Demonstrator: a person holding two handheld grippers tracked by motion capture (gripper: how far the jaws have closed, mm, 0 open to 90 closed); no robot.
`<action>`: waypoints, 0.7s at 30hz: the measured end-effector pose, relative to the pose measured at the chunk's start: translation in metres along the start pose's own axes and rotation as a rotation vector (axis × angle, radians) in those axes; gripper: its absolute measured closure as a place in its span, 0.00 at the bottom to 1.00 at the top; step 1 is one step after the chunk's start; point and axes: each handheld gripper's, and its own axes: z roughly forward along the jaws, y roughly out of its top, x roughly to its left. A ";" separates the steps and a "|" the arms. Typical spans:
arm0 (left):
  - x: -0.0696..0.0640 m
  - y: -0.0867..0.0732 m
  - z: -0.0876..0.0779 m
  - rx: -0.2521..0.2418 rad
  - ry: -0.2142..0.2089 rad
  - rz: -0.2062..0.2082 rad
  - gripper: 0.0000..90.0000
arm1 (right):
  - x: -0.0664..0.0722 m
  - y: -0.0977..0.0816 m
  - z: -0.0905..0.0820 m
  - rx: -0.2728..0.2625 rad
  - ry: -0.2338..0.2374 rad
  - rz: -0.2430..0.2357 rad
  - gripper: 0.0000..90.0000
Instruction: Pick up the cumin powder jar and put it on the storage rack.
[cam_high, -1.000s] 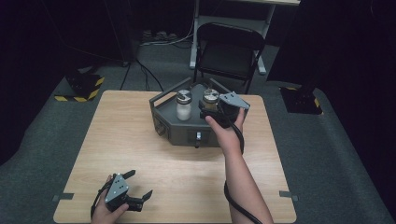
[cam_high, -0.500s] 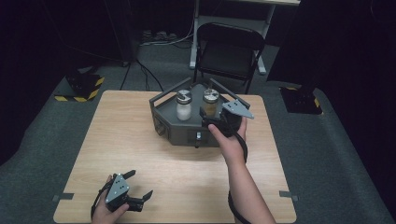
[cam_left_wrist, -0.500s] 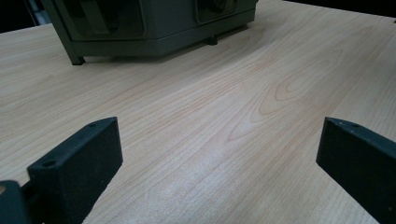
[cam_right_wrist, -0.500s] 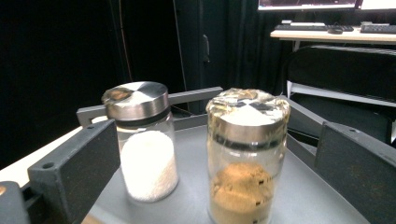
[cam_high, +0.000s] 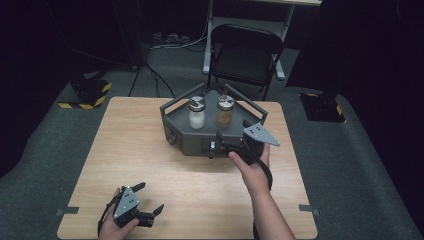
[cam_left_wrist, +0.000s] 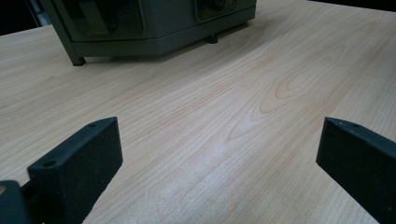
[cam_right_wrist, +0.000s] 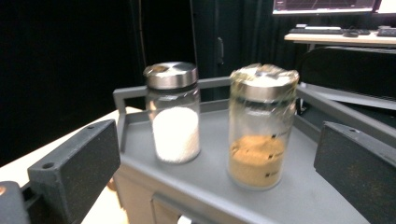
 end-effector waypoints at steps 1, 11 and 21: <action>0.000 0.000 0.000 0.001 0.000 0.001 0.01 | 0.001 -0.002 -0.002 0.003 0.003 -0.006 0.00; 0.000 0.000 0.000 0.001 -0.001 0.001 0.01 | 0.008 -0.023 -0.023 0.013 0.025 -0.034 0.00; -0.001 0.001 0.000 0.005 -0.001 0.003 0.01 | 0.014 -0.046 -0.049 0.034 0.033 -0.076 0.00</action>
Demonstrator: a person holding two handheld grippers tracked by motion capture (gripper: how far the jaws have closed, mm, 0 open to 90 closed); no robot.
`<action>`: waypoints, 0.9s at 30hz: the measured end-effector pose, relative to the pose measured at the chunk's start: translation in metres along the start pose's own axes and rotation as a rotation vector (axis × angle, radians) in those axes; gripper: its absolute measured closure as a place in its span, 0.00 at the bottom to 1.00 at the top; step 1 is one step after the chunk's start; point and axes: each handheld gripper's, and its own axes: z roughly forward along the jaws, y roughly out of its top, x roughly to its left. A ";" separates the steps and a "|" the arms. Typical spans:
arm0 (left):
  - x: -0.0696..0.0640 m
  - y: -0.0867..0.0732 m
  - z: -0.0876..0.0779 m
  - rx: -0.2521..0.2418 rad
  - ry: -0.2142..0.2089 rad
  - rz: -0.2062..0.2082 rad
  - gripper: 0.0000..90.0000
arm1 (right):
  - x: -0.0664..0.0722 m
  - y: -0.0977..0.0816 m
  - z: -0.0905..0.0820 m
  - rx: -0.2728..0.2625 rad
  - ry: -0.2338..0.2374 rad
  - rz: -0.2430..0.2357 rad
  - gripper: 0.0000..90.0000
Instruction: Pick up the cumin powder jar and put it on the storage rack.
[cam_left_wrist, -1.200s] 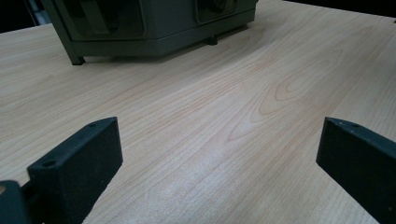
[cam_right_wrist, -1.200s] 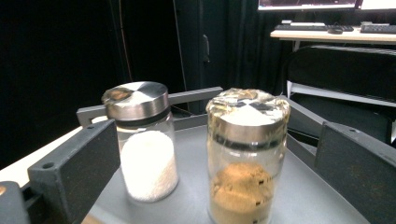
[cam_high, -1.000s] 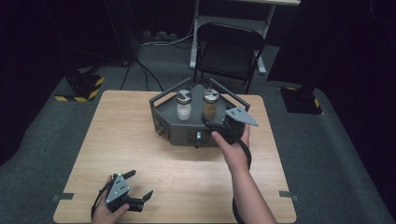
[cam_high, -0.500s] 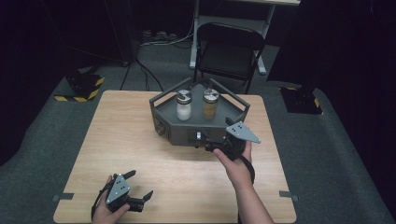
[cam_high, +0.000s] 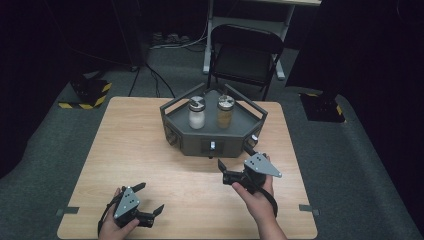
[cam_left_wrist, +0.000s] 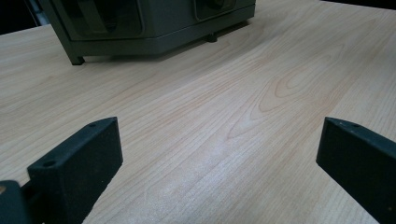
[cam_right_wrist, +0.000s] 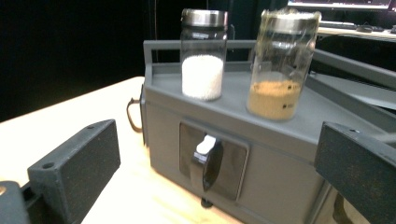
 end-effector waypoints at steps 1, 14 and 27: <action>0.000 0.000 0.000 0.000 0.000 0.000 0.01 | 0.000 0.000 0.000 0.000 0.000 0.000 0.00; -0.001 0.000 0.000 0.002 0.002 0.001 0.01 | 0.002 -0.036 -0.020 0.071 -0.004 0.004 0.00; -0.003 0.004 0.002 0.020 0.009 0.016 0.01 | 0.003 -0.069 -0.030 0.200 -0.038 -0.012 0.01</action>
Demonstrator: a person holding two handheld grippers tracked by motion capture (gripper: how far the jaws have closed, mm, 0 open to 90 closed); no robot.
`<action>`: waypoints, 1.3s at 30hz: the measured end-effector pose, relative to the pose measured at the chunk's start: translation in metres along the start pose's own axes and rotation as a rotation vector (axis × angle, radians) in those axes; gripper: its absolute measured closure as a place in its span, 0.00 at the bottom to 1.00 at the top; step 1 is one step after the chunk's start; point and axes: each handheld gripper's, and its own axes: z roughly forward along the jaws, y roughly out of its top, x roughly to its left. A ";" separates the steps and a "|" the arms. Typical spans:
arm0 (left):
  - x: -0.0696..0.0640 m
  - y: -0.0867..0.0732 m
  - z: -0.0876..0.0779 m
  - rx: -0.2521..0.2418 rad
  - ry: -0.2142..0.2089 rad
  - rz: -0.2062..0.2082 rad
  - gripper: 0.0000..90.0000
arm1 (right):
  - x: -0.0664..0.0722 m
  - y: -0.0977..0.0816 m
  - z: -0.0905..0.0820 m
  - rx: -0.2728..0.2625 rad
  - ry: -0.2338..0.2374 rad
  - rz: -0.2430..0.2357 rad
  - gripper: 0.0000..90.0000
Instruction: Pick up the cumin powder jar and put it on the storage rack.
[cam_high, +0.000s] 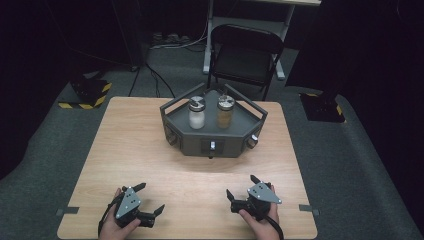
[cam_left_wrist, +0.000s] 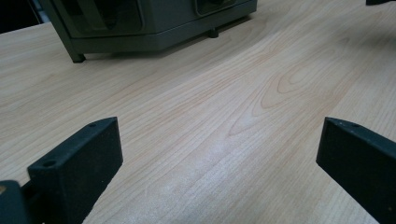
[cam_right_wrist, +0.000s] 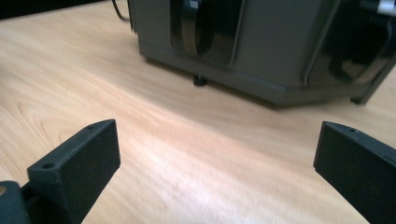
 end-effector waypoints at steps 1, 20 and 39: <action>0.000 0.000 0.000 0.002 -0.003 0.001 0.01 | 0.000 -0.001 0.000 0.012 -0.003 -0.014 0.01; -0.008 0.006 0.003 0.034 0.006 0.063 0.01 | 0.014 -0.005 -0.006 0.072 -0.078 -0.077 0.01; 0.000 0.012 0.008 0.062 -0.016 0.030 0.01 | 0.016 -0.008 -0.010 0.060 -0.062 -0.118 0.01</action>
